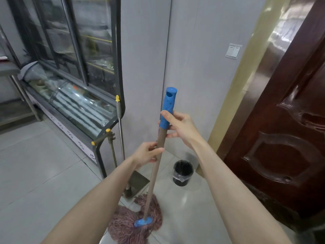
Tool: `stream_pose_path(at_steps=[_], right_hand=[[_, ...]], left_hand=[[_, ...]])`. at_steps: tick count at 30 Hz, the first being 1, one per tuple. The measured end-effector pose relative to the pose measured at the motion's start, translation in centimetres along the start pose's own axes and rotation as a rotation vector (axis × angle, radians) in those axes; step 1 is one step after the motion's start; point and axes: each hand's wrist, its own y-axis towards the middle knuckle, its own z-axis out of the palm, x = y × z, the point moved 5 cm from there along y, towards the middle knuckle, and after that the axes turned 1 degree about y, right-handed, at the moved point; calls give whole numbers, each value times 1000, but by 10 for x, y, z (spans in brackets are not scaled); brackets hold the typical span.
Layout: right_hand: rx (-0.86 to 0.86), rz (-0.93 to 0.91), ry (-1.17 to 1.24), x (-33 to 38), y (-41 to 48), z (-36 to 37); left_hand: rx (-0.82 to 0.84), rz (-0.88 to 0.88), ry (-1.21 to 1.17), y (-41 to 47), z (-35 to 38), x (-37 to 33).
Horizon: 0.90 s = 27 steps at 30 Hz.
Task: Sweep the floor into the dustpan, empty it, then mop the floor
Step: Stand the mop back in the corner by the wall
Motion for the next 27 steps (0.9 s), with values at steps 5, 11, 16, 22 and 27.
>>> stream_pose_path(at_steps=[5,11,16,22,27], right_hand=[[-72,-34,-6,30,60,-54],[-87,-97,-18,67,117,-97],[-115,-147,-43,85,161,-124],[-146,-190,-59,104,203,-143],[-147,-219,-77,114,237,-146]], left_hand=[[10,30,-8,76,16,-41],[30,89,76,142,21,-95],[39,109,83,190,24,-122],[5,134,53,235,20,-148],[1,168,66,269,6,-164]])
